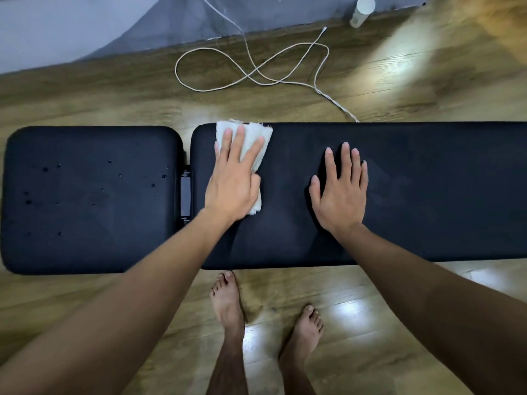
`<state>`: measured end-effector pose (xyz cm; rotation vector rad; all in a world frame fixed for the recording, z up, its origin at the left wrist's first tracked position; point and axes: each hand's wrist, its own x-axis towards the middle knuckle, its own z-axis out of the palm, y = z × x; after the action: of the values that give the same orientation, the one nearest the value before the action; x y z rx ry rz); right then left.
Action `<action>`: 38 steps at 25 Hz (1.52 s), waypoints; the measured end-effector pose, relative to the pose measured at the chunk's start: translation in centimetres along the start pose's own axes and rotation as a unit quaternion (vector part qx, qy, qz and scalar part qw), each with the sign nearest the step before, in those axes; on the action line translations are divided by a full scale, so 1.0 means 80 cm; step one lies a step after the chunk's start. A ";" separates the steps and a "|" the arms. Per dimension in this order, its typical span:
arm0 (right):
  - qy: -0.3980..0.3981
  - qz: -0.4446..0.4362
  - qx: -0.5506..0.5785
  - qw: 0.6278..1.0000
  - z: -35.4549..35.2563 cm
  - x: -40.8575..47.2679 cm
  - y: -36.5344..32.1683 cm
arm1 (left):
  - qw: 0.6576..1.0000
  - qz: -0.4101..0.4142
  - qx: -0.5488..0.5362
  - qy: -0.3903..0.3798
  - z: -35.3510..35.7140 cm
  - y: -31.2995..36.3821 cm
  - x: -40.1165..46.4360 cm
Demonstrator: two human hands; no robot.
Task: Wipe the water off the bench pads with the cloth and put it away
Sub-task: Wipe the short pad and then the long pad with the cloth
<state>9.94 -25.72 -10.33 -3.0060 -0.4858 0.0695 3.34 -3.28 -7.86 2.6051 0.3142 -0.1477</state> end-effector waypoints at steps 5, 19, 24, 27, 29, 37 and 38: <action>0.022 -0.073 0.020 0.997 0.001 0.015 -0.056 | 0.999 -0.026 -0.021 -0.006 0.016 0.001 -0.102; -0.008 -0.062 0.010 0.998 0.016 0.026 -0.085 | 0.997 -0.074 0.002 0.002 -0.026 -0.015 0.050; -0.011 -0.062 0.003 0.998 0.017 0.027 -0.086 | 0.999 -0.031 0.008 0.000 -0.027 -0.029 0.047; -0.011 -0.063 0.006 0.998 0.017 0.026 -0.086 | 0.998 -0.051 -0.029 0.022 -0.017 -0.030 -0.010; -0.008 -0.064 0.008 0.998 0.017 0.026 -0.086 | 0.995 -0.073 -0.051 0.034 -0.004 -0.023 -0.070; -0.004 -0.059 0.019 0.998 0.017 0.025 -0.085 | 0.993 -0.075 -0.073 0.045 0.022 -0.007 -0.162; -0.005 -0.058 0.018 0.998 0.017 0.025 -0.086 | 0.995 -0.068 -0.067 0.043 0.018 -0.009 -0.149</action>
<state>9.59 -18.52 -11.07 -2.9357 -0.6516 0.0831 -8.47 -5.69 -7.49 2.4606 0.5138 -0.0585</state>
